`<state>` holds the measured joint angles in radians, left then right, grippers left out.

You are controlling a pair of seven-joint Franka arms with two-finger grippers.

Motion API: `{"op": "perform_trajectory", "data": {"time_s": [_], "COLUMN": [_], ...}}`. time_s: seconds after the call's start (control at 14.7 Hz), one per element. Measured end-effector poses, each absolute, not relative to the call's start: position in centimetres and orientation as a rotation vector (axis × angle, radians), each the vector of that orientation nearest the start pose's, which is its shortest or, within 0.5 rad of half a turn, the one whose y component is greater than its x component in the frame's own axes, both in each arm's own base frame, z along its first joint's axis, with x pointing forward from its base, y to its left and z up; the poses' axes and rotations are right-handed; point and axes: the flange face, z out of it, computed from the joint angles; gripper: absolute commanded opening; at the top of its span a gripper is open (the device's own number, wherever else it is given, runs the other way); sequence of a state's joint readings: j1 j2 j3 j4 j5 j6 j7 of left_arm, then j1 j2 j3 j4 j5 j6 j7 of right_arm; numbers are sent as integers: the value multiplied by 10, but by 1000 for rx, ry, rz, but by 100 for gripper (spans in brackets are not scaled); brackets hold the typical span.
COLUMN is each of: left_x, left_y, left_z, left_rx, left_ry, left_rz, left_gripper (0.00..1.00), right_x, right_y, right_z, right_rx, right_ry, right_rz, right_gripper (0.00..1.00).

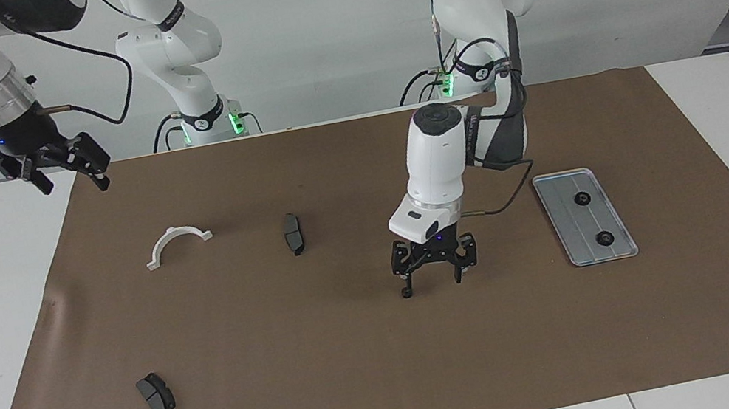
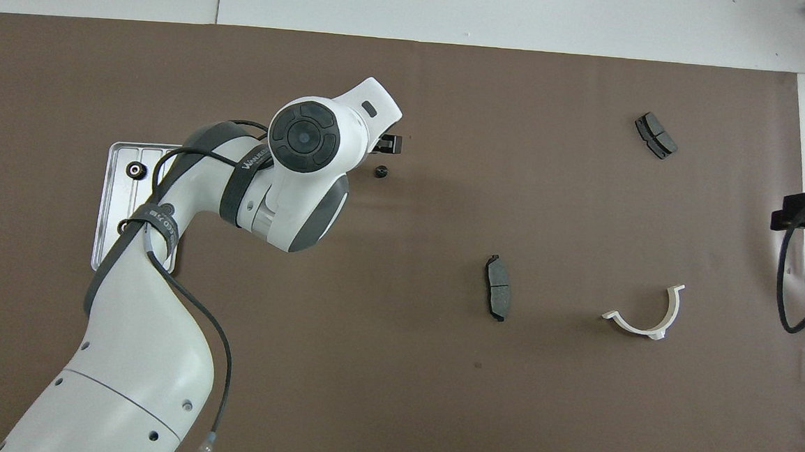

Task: Pick bearing gear from pile to tray
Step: 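Grasp the third bearing with the left gripper while the right gripper withdraws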

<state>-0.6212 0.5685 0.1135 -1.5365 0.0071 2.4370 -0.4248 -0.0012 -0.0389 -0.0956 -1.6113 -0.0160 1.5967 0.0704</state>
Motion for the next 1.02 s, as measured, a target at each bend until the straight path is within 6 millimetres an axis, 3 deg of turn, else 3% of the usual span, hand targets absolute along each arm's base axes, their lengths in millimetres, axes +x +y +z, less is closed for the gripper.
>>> {"op": "perform_trajectory", "data": {"time_s": [0.41,0.61,0.82,1.02], "left_x": [632,626,618,613], "left_y": [-374,-384,-399,-401], "left_z": [354,337,315,306], "left_rx": [-3216,-3220,-3226,-3222], "left_ry": [166,168,142,141], "left_rz": [-545,-520,-498,-474], "left_gripper": [100,98,83,77], "right_x": [542,542,542,542], "right_y": [-30,-30,-29,-29], "right_z": [633,640,640,639], "right_rx": [-3171,-3150,-3150,-3150], "right_ry": [169,205,206,206], "right_rz": [-25,-36,-37,-36], "right_gripper": [100,100,100,100]}}
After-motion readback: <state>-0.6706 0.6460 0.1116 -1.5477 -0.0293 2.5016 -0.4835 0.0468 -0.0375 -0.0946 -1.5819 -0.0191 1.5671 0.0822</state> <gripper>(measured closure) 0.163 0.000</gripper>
